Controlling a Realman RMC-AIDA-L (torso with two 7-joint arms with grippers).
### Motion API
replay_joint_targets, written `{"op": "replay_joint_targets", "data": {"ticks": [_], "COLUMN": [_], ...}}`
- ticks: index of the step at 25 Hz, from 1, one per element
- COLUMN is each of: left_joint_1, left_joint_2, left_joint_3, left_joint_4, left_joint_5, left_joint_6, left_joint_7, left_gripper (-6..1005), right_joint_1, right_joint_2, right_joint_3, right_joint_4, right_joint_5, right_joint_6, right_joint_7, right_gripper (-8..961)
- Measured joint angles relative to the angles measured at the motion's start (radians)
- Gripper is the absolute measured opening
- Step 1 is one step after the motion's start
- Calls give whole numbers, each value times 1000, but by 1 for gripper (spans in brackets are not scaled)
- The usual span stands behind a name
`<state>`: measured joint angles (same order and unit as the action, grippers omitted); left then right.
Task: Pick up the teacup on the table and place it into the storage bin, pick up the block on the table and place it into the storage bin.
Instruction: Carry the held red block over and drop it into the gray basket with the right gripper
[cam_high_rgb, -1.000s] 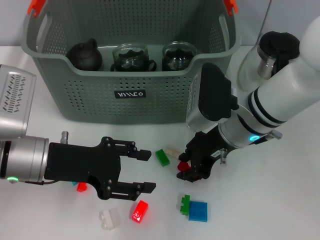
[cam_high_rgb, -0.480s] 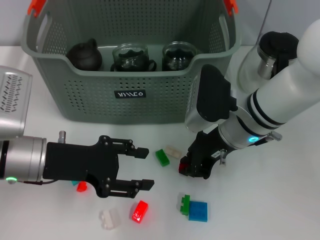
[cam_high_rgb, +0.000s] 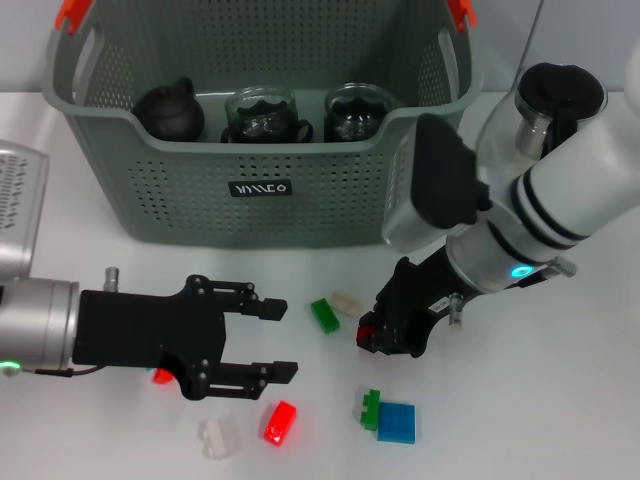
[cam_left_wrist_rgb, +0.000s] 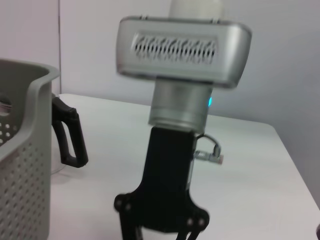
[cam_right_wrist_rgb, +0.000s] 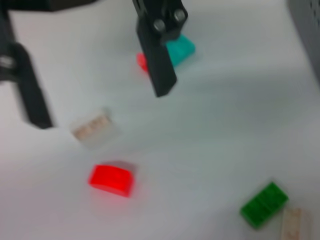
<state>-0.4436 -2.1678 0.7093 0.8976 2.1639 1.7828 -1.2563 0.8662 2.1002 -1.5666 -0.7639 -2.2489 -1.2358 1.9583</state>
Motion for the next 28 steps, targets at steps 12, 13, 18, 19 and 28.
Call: {"op": "replay_joint_targets", "data": {"ticks": [12, 13, 18, 19, 28], "left_joint_1": [32, 33, 34, 34, 21], "left_joint_2": [-1, -2, -3, -3, -3], "left_joint_3": [-79, -79, -80, -80, -77], "left_joint_4": [1, -1, -6, -6, -8], "left_joint_5": [8, 8, 6, 4, -1], "left_joint_6": [38, 38, 38, 38, 35], "left_joint_7": [32, 34, 41, 41, 41], "left_gripper": [674, 674, 674, 674, 674], "right_joint_1": [-49, -42, 51, 78, 240], "right_joint_2": [-4, -5, -16, -21, -105], "right_joint_3": [351, 389, 578, 615, 646], "right_joint_4": [-512, -558, -648, -644, -336], "right_joint_5": [58, 83, 202, 209, -64], "right_joint_6": [-510, -535, -600, -582, -172], "right_joint_7": [112, 127, 188, 208, 279], "right_gripper": [201, 200, 200, 200, 200]}}
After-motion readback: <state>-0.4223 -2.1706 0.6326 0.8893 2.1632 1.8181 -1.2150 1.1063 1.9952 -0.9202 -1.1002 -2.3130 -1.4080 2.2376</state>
